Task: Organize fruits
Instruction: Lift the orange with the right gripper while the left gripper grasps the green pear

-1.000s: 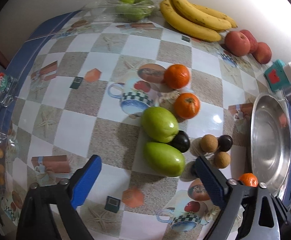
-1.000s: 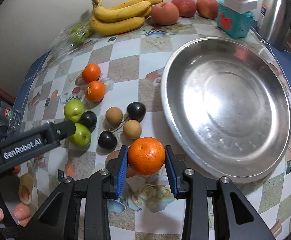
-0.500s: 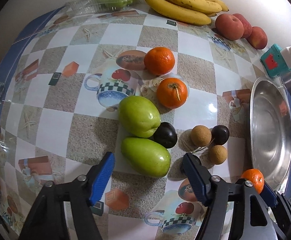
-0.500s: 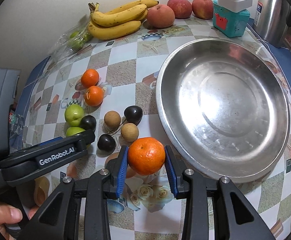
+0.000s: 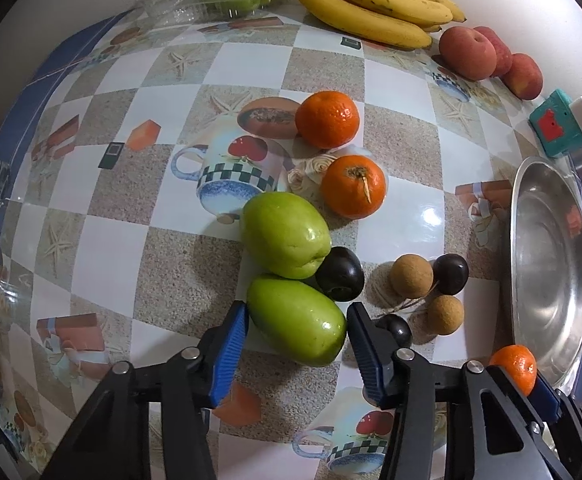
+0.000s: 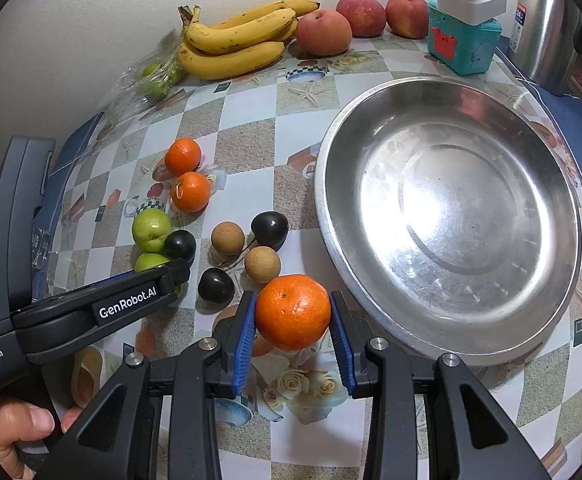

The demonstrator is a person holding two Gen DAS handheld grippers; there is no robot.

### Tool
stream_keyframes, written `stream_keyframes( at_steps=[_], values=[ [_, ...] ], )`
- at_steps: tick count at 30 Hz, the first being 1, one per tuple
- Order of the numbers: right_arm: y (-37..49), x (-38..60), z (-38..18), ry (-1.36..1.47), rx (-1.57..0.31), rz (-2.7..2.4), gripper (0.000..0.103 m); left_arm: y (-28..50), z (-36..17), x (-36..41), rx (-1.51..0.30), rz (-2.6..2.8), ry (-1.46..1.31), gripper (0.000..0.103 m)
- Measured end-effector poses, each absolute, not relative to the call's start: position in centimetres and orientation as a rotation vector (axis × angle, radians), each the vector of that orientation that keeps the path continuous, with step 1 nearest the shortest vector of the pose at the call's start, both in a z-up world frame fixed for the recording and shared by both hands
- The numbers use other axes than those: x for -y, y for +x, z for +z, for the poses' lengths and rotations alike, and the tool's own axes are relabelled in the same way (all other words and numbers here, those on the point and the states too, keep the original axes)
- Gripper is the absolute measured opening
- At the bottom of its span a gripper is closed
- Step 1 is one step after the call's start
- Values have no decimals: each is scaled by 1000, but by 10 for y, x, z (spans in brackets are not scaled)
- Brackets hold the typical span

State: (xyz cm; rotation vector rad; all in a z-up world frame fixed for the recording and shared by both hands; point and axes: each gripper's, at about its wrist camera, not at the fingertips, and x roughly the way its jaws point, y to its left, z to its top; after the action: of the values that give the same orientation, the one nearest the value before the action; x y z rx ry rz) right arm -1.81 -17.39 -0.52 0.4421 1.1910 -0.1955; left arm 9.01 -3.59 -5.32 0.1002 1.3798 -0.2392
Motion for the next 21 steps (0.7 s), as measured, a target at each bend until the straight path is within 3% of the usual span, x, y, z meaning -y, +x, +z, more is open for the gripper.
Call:
stream_keyframes(
  at_steps=[21],
  values=[
    [-17,171,-4,449,-1186,-175,37,79,-29,29,-1351,-219,98,53]
  ],
)
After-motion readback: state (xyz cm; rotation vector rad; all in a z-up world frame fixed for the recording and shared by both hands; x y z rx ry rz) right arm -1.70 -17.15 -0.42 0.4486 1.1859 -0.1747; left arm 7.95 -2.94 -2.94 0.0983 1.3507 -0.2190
